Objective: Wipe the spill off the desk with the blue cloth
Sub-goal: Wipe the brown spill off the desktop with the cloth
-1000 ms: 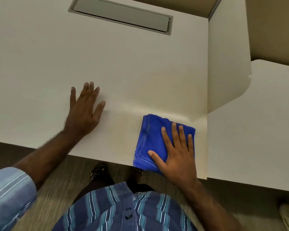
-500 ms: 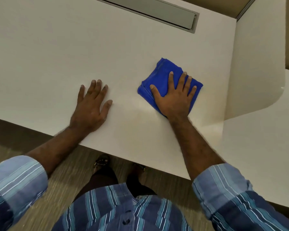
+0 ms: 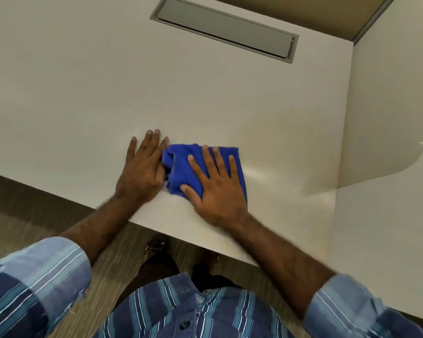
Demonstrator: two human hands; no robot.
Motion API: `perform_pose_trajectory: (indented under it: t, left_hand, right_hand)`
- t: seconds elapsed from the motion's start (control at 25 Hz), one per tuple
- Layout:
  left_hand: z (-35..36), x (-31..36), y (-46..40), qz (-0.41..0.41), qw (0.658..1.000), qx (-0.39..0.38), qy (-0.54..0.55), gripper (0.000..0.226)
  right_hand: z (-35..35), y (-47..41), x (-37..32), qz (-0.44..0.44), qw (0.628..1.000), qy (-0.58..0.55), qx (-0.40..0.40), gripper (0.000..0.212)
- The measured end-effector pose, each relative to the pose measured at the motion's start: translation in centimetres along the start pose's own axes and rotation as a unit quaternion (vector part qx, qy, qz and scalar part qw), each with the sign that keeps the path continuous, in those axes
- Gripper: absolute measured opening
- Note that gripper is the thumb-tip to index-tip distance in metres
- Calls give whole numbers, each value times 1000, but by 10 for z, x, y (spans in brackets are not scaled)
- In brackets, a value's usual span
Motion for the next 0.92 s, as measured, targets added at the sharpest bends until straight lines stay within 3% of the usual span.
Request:
perform_pose_trajectory:
  t: [0.12,0.24,0.4,0.48,0.64,0.8,0.92]
  left_hand:
    - [-1,2,-1,-12,1000,7,4,58]
    - [-1,6,2,-7,1000,19,1,57]
    - [-1,6,2,-25,1000,-8,-1,61]
    - [-1,5,1,-25,1000,-18,-6,63]
    - [-3,6,2,-25,999,-40,-7,66]
    - [-7,10,3,-28,997,-71,-10,68]
    - [-17,23,7,-39,995,-93,-19,67]
  right_hand:
    - [-6,-54,36,40,999,20,8,76]
    - [-17,-70,87,149,988,28,12,74]
    - [-26,-22,146,285,958,23,5,74]
    - [-28,12,149,309,951,6,-10,74]
    - [-26,60,79,262,965,15,-5,71]
    - [-11,90,-33,100,993,-34,-47,70]
    - [-15,133,-63,4,994,-68,-88,64]
Point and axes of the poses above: each hand's wrist, its own y-axis away from the middle knuckle, its own z-axis out of the palm, x = y × z, the point moved 1 cm from there along -y, towards the middle knuckle, and after that the axes turned 5 degrees about y, right-handed, at the moved point
